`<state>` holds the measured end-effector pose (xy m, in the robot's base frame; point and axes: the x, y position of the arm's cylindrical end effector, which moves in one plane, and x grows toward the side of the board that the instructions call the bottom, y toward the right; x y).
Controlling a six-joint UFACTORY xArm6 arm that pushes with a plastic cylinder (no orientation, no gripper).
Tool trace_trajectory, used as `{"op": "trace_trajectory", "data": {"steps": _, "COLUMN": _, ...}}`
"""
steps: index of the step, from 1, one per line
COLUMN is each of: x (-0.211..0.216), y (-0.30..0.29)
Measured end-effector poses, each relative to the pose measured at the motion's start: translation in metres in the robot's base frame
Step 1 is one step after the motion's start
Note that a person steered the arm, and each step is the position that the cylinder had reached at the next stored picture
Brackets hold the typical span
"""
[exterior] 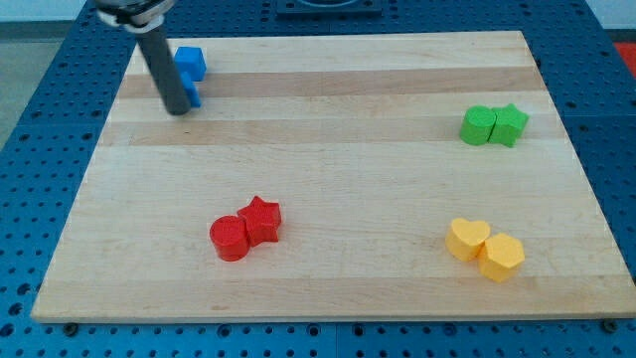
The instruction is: Move the blue triangle into the blue cube
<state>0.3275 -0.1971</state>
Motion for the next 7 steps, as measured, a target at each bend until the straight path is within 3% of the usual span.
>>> {"op": "trace_trajectory", "data": {"steps": 1, "x": -0.016, "y": -0.001}}
{"op": "trace_trajectory", "data": {"steps": 7, "x": -0.008, "y": -0.019}}
